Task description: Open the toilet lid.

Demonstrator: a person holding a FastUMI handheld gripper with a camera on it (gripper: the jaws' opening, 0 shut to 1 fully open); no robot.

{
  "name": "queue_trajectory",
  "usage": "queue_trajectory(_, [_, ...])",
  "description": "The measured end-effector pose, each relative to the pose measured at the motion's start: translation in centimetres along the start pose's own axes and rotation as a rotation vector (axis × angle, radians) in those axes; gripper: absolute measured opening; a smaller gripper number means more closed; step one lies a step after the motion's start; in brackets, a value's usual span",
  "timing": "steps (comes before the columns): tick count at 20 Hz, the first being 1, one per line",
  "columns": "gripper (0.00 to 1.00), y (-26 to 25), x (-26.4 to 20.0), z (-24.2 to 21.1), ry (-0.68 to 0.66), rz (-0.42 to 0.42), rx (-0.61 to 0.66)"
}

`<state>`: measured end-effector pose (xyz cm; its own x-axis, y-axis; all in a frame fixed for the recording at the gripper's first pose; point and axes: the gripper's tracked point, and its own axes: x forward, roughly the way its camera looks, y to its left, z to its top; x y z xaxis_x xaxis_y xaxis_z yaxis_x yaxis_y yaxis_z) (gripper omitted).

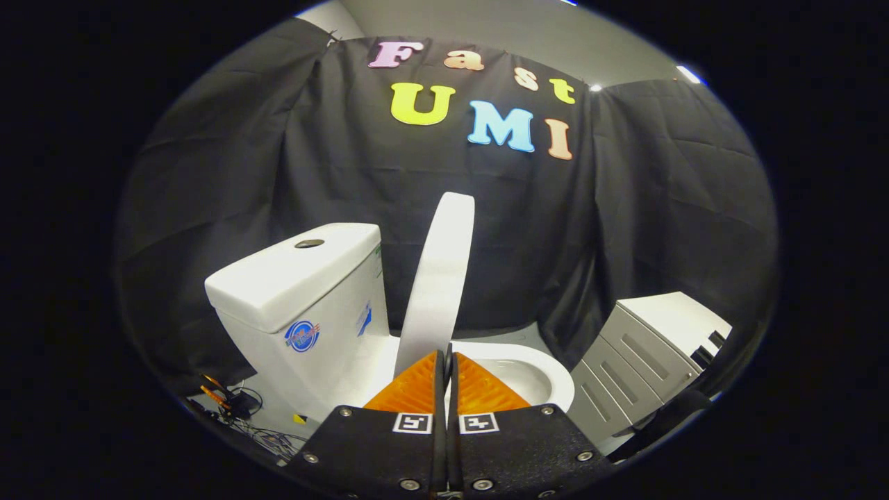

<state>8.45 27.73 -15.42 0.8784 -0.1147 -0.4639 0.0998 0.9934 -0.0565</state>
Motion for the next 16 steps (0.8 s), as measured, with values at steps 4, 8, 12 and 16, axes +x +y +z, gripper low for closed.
queue_trajectory(4, [0.00, 3.1, 0.0, 0.7, -0.032, 0.025, -0.046])
queue_trajectory(8, [0.00, 5.5, 0.0, 1.0, -0.042, 0.056, -0.062])
queue_trajectory(12, [0.00, 7.9, -0.1, 1.2, -0.045, 0.099, -0.040])
queue_trajectory(16, [0.01, 9.0, -0.1, 1.6, -0.055, 0.109, -0.101])
